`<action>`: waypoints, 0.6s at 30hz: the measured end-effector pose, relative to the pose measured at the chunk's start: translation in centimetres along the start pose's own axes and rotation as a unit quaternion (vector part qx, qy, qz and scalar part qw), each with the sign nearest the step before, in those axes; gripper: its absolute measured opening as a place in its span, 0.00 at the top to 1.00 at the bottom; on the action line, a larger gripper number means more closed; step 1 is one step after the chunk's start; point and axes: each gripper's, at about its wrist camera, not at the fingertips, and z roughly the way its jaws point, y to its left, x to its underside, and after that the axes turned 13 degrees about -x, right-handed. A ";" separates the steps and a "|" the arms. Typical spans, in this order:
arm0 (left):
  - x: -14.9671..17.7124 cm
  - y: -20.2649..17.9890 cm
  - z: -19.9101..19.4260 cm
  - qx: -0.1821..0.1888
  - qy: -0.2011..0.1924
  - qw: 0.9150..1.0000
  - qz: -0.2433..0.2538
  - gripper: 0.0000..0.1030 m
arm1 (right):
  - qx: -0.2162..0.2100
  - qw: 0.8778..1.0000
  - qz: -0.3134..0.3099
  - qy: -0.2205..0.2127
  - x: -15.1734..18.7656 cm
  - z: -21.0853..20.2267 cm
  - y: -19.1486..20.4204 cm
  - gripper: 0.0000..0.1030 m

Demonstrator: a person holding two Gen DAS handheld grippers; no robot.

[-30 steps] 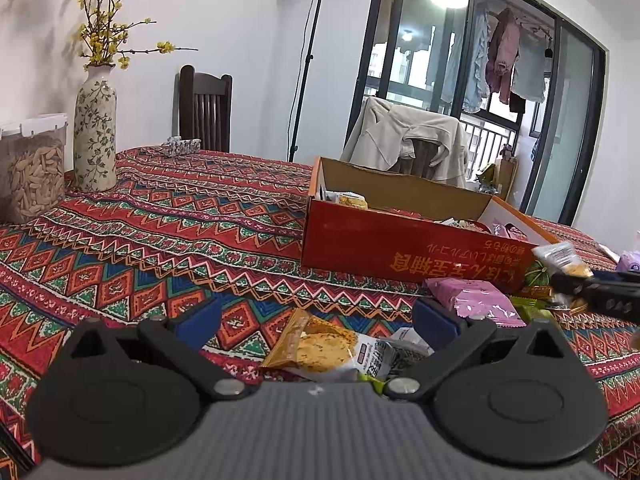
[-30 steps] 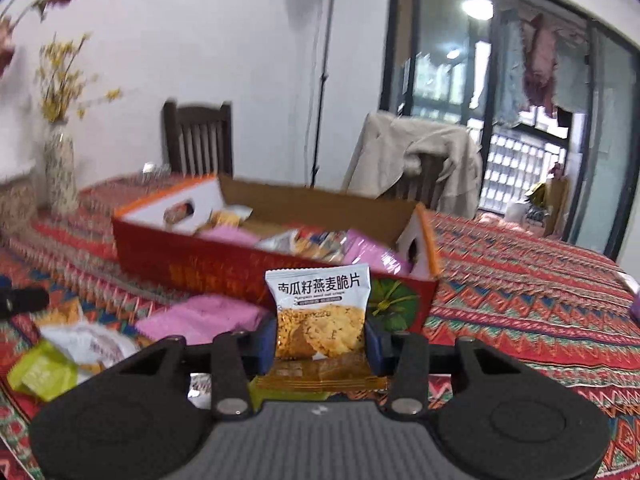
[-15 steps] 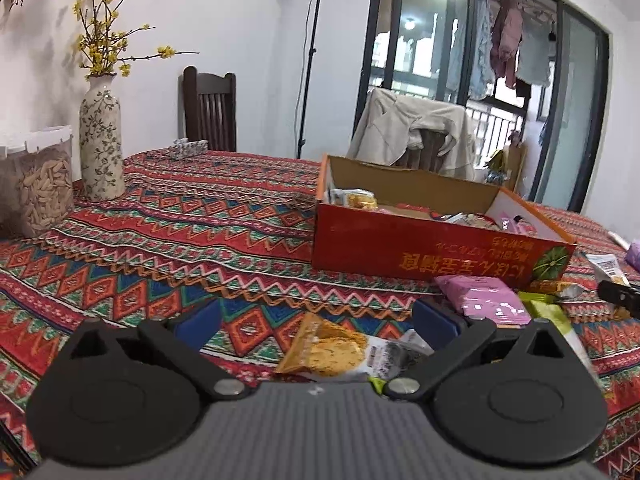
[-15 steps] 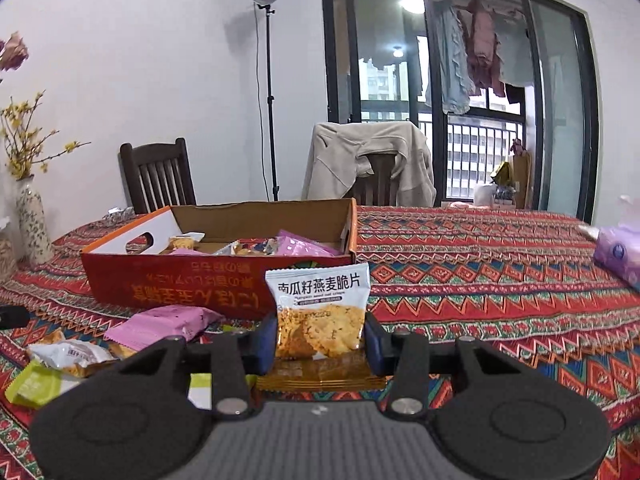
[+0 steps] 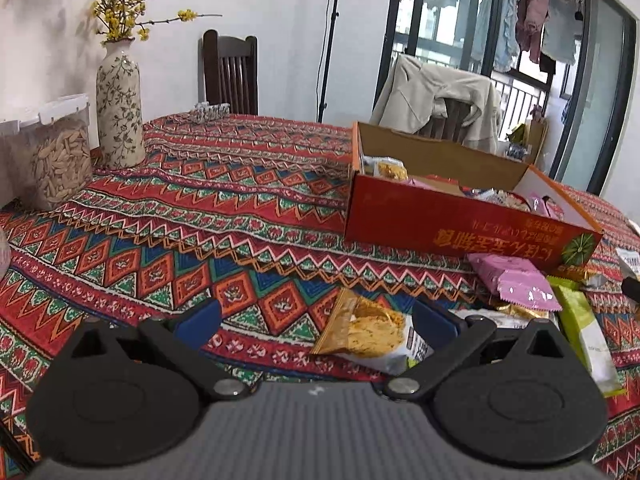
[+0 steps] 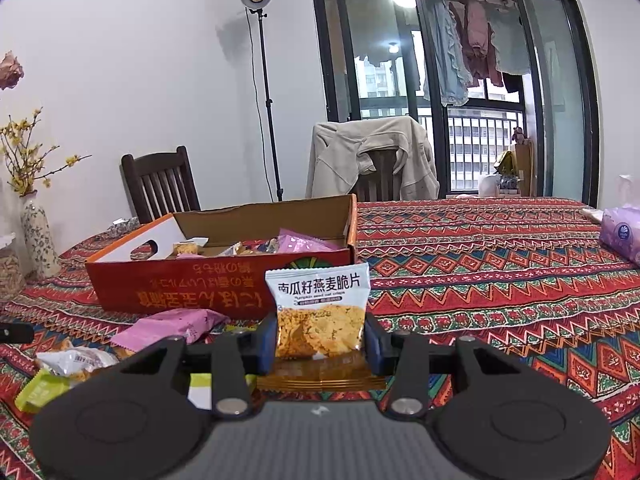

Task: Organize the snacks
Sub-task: 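Grasp a cracker packet with the left gripper while the right gripper holds its packet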

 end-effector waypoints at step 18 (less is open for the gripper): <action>0.2 -4.9 3.9 0.009 0.062 0.993 0.100 0.00 | -0.005 1.000 0.005 0.003 0.2 0.4 0.0 0.59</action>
